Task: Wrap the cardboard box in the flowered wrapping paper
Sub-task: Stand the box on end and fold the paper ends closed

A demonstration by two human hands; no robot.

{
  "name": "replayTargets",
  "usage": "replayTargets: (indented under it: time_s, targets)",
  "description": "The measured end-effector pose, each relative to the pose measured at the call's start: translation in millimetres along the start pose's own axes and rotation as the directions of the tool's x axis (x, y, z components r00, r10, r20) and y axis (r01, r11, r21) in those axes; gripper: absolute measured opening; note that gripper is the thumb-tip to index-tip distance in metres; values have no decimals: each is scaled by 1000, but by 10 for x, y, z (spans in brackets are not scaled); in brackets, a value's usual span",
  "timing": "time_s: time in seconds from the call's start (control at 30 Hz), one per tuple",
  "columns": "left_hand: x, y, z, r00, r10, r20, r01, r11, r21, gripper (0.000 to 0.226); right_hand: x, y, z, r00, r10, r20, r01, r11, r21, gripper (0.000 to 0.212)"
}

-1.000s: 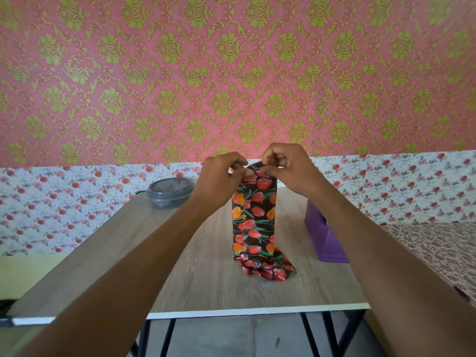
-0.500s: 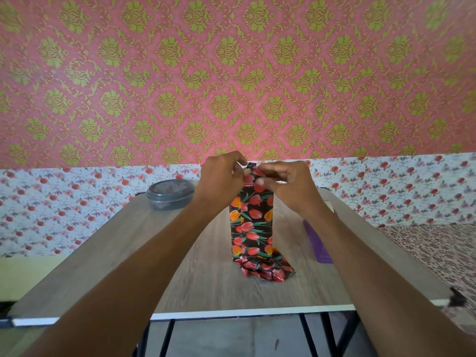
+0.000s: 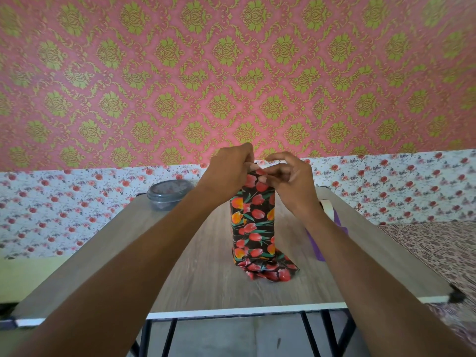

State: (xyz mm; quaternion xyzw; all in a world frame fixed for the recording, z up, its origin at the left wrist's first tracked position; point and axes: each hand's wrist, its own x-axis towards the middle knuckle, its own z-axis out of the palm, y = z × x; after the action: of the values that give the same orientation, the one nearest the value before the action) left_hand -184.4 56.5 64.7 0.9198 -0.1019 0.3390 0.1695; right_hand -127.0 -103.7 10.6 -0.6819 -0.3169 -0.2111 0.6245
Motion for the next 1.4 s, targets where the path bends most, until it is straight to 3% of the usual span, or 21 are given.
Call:
replayTargets:
  time_s: [0.17, 0.3, 0.43, 0.6, 0.7, 1.03, 1.2, 1.4]
  targets:
    - [-29, 19, 39, 999, 1, -46, 4, 993, 120, 16, 10, -29, 65, 1000, -3, -8, 3, 1000, -16, 25]
    - [-92, -46, 57, 992, -43, -115, 19, 979, -203, 13, -23, 8, 113, 998, -31, -62, 28, 999, -36, 32]
    - [-189, -128, 67, 997, 23, -72, -44, 947, -318, 26, -61, 39, 127, 997, -42, -60, 38, 997, -63, 32]
    - [-186, -253, 70, 996, -6, -84, -21, 949, -314, 32, -66, 20, 147, 996, -85, -16, 83, 990, -113, 28]
    - [-208, -248, 121, 992, -35, -117, -7, 940, -340, 24, -67, 20, 126, 994, -112, -11, 109, 985, -130, 26]
    - [-315, -195, 180, 964, -194, -180, 84, 869, -488, 13, -119, 19, 84, 991, -30, -128, 28, 999, -19, 22]
    - [-326, -221, 171, 964, -242, -110, 145, 825, -546, 22, -140, -10, -9, 997, -58, -42, 58, 998, 2, 34]
    - [-360, -237, 256, 951, -273, -142, 132, 778, -614, 20, -142, -22, -21, 996, -82, 19, 83, 994, -64, 36]
